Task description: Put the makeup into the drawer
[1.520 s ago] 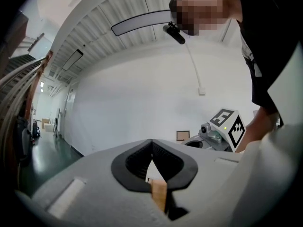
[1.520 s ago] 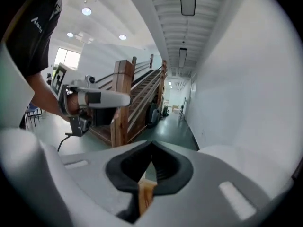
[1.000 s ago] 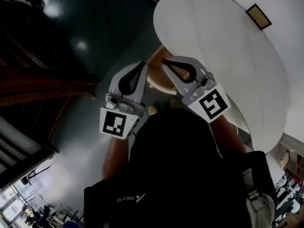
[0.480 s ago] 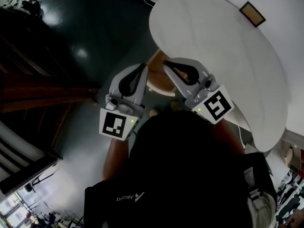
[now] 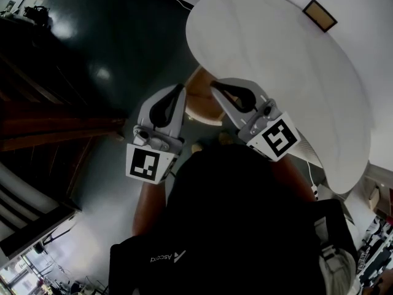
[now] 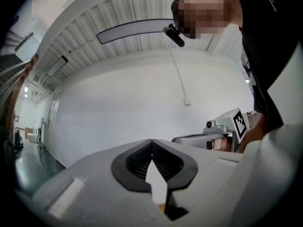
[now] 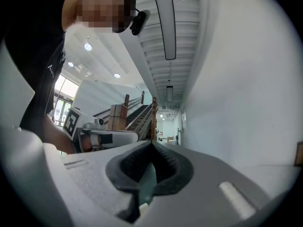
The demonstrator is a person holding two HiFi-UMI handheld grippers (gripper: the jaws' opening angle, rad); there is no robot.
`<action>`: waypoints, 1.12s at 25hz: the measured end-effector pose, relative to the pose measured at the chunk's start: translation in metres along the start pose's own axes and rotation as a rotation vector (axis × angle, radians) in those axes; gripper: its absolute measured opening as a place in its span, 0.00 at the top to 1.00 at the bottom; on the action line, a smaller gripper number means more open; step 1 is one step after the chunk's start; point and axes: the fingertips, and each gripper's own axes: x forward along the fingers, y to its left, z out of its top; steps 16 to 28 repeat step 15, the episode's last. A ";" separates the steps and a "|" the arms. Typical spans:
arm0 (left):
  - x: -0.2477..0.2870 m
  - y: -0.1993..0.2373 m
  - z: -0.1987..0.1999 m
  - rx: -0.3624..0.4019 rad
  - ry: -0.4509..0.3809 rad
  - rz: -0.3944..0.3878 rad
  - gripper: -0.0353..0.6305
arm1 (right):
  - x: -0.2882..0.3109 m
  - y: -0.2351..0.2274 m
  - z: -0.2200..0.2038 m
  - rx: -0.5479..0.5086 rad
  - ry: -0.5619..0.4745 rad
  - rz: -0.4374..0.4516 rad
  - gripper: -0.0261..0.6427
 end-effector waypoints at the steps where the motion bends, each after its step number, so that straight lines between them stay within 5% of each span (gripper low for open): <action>1: 0.000 -0.001 0.000 -0.003 0.001 -0.002 0.93 | -0.001 0.000 -0.001 0.000 0.001 0.001 0.96; 28: 0.000 -0.005 0.003 0.001 -0.017 0.006 0.93 | -0.008 0.002 -0.006 0.005 0.013 0.013 0.96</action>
